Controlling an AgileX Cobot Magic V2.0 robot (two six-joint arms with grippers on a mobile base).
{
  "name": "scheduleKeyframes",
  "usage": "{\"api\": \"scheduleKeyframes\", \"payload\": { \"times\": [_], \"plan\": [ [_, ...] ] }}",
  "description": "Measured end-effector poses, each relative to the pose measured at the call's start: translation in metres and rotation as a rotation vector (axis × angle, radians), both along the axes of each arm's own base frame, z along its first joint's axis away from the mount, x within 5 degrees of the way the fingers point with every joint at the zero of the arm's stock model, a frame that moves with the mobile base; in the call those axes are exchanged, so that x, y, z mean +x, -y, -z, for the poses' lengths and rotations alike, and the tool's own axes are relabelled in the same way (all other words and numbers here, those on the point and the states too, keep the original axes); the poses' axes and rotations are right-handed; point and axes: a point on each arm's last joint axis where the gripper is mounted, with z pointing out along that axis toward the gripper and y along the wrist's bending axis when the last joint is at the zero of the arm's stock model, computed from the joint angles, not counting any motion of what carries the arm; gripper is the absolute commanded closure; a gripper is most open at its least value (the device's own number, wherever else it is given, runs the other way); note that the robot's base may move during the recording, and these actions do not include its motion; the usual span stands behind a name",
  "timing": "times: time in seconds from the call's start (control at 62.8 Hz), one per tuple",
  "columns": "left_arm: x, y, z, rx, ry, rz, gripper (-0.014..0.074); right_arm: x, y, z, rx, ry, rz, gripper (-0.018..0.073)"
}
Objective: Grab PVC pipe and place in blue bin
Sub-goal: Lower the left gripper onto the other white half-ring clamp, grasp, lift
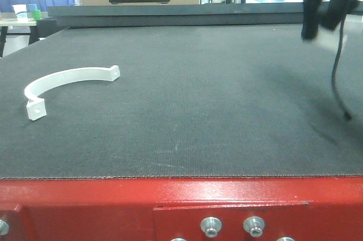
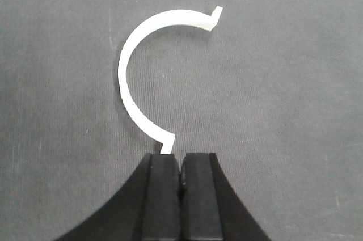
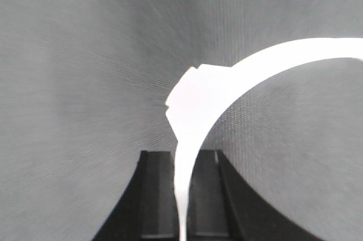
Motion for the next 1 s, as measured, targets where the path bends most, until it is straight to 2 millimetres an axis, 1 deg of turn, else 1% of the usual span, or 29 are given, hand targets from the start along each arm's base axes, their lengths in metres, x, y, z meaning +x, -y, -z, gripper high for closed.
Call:
{"api": "scheduleKeyframes", "payload": {
  "times": [0.016,0.096,0.191,0.239,0.319,0.335,0.494,0.653,0.733,0.844,0.94,0.988,1.004],
  "plan": [
    [0.003,0.001,0.000,0.004,-0.006,0.003,0.0707,-0.003,0.000,-0.005,0.000,0.012,-0.002,0.0727],
    [0.021,0.002,0.000,0.049,-0.031,0.016,0.0707,-0.010,0.001,-0.020,0.000,0.044,-0.011,0.0727],
    [0.045,0.005,0.010,0.120,-0.075,0.037,0.0707,-0.017,0.002,-0.032,-0.001,0.068,-0.019,0.0727],
    [0.058,0.006,0.018,0.144,-0.102,0.045,0.0707,-0.020,0.002,-0.036,-0.001,0.075,-0.021,0.0727],
    [0.076,0.008,0.026,0.166,-0.125,0.051,0.0707,-0.023,0.002,-0.038,-0.003,0.068,-0.023,0.0727],
    [0.080,0.008,0.031,0.175,-0.135,0.051,0.0707,-0.023,0.002,-0.039,-0.003,0.065,-0.023,0.0727],
    [0.109,0.012,0.053,0.178,-0.169,0.058,0.0707,-0.027,0.002,-0.037,-0.007,0.028,-0.026,0.0727],
    [0.127,0.012,0.077,0.205,-0.195,0.061,0.0707,-0.027,0.003,-0.037,-0.009,0.022,-0.031,0.0727],
    [0.131,0.012,0.088,0.224,-0.221,0.064,0.0707,-0.027,0.003,-0.037,-0.009,0.022,-0.031,0.0727],
    [0.135,0.011,0.099,0.227,-0.241,0.047,0.0702,-0.027,0.003,-0.037,-0.009,0.022,-0.031,0.0727],
    [0.140,0.011,0.107,0.229,-0.253,0.033,0.0625,-0.027,0.003,-0.037,-0.009,0.022,-0.031,0.0727],
    [0.142,0.011,0.113,0.230,-0.265,0.031,0.0573,-0.027,0.003,-0.037,-0.009,0.022,-0.031,0.0727],
    [0.142,0.011,0.115,0.229,-0.269,0.030,0.0543,-0.027,0.003,-0.037,-0.009,0.022,-0.031,0.0727]
  ]
}}
